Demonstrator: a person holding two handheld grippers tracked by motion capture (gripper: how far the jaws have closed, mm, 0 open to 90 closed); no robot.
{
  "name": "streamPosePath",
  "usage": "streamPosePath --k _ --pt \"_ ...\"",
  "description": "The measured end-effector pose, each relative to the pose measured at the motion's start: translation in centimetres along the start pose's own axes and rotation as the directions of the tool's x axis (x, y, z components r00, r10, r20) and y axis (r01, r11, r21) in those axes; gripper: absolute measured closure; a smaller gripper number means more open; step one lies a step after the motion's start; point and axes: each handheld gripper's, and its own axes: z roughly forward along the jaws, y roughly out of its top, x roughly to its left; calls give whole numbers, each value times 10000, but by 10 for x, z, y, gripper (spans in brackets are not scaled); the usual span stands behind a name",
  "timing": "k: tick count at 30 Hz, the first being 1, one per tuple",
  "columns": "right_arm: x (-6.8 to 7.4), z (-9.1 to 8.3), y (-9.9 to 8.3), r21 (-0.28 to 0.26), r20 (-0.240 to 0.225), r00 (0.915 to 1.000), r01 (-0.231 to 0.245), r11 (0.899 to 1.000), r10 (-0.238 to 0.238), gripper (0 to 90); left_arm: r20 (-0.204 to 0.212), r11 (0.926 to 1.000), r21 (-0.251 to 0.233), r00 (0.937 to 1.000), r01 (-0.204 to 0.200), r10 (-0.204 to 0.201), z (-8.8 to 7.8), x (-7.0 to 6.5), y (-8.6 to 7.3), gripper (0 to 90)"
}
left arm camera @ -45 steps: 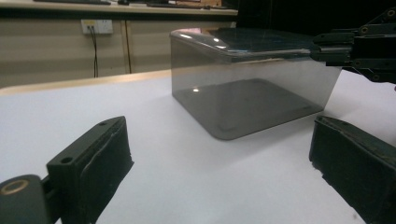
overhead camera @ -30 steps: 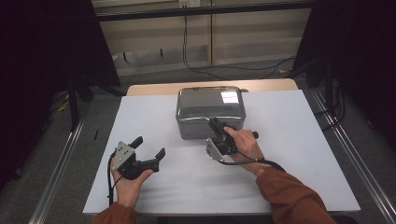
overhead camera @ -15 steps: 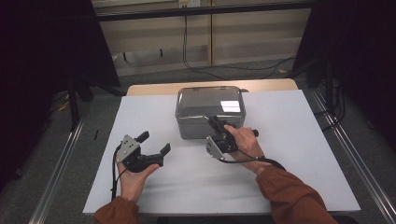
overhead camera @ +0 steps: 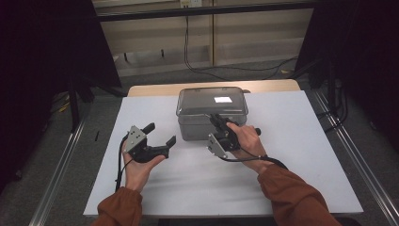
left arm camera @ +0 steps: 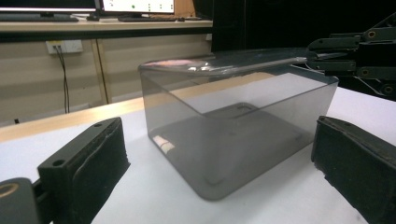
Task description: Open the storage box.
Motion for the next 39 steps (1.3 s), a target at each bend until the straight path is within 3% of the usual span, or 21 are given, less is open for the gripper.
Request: streamPosePath --k 6,10,18,21,24,29,31,33,35,36,38,39 --pt "-4 1 0 -47 60 9999 -108 9999 109 800 171 10000 30 9998 -33 33 10 3 -2 40" --pt "-6 1 1 -119 123 9998 -144 9998 146 801 -87 9996 -168 9997 -228 227 20 6 2 40" --pt "-11 2 1 -88 149 9997 -186 9998 187 804 107 9983 -388 9989 -446 451 36 7 14 49" --pt "-13 2 2 -88 119 9999 -53 9999 54 809 -27 9964 -329 9969 -782 781 44 7 17 50" --pt "-16 3 1 -125 129 9998 -146 9998 148 809 -103 9975 -334 9980 -627 624 51 8 14 53" --pt "-19 4 2 -158 192 9996 -190 9997 193 811 -255 9965 -324 9968 -766 757 60 11 15 65" --pt "-19 4 2 -182 212 9996 -188 9997 192 811 -242 9963 -424 9970 -746 737 65 12 17 83" --pt "-21 5 2 -197 266 9994 -205 9996 210 811 -479 9910 -507 9915 -1237 1213 71 12 23 91" --pt "-22 5 2 -214 268 9992 -289 9994 294 811 -424 9902 -629 9916 -1248 1222 73 13 24 143" --pt "-22 5 2 -224 271 9992 -304 9993 310 810 -546 9918 -618 9926 -1122 1089 79 13 25 154" --pt "-21 6 3 -216 252 9991 -329 9992 335 807 -791 9890 -684 9889 -1309 1254 83 12 23 169" --pt "-19 6 3 -216 256 9991 -326 9992 331 806 -636 9901 -805 9919 -1151 1101 85 12 21 194"
